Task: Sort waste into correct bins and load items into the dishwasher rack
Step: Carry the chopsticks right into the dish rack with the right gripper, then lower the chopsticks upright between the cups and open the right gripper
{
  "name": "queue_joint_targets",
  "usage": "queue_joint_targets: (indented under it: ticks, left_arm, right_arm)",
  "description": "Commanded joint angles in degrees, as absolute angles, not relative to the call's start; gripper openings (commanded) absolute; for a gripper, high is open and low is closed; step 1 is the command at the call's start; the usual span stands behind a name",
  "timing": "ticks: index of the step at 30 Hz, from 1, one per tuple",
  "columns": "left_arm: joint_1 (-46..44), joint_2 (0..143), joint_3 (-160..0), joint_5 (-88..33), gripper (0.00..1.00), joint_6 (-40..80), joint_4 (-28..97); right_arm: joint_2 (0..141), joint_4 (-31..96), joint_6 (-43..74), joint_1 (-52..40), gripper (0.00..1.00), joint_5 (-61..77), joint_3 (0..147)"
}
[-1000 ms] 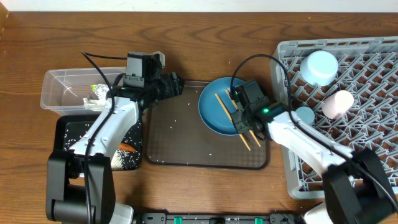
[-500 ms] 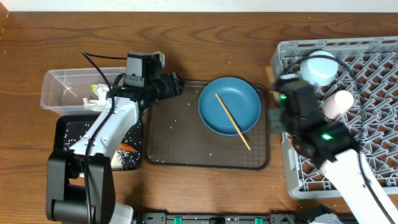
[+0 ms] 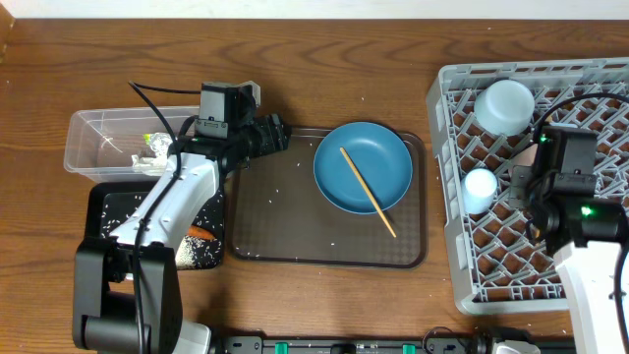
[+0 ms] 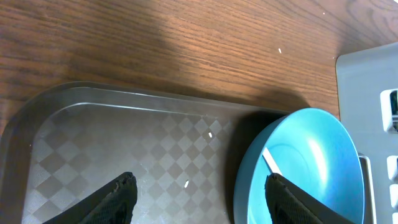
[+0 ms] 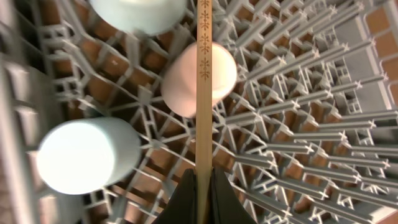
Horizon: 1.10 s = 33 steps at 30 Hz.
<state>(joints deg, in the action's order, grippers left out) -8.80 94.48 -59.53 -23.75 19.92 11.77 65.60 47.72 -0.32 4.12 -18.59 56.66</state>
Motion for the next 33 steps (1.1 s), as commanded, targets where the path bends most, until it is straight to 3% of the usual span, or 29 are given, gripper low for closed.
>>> queue_joint_targets:
  ticks: [1, 15, 33]
  left_arm:
    - [-8.9, 94.3, -59.2, -23.3, 0.69, 20.1, 11.7]
    - [-8.9, 94.3, -59.2, -23.3, 0.69, 20.1, 11.7]
    - [-8.9, 94.3, -59.2, -23.3, 0.69, 20.1, 11.8]
  right_arm:
    - [68.6, 47.8, -4.1, 6.1, 0.01, -16.3, 57.5]
    - [82.5, 49.5, -6.7, 6.4, 0.01, -13.1, 57.5]
    - [83.2, 46.1, -5.9, 6.3, 0.01, -13.3, 57.6]
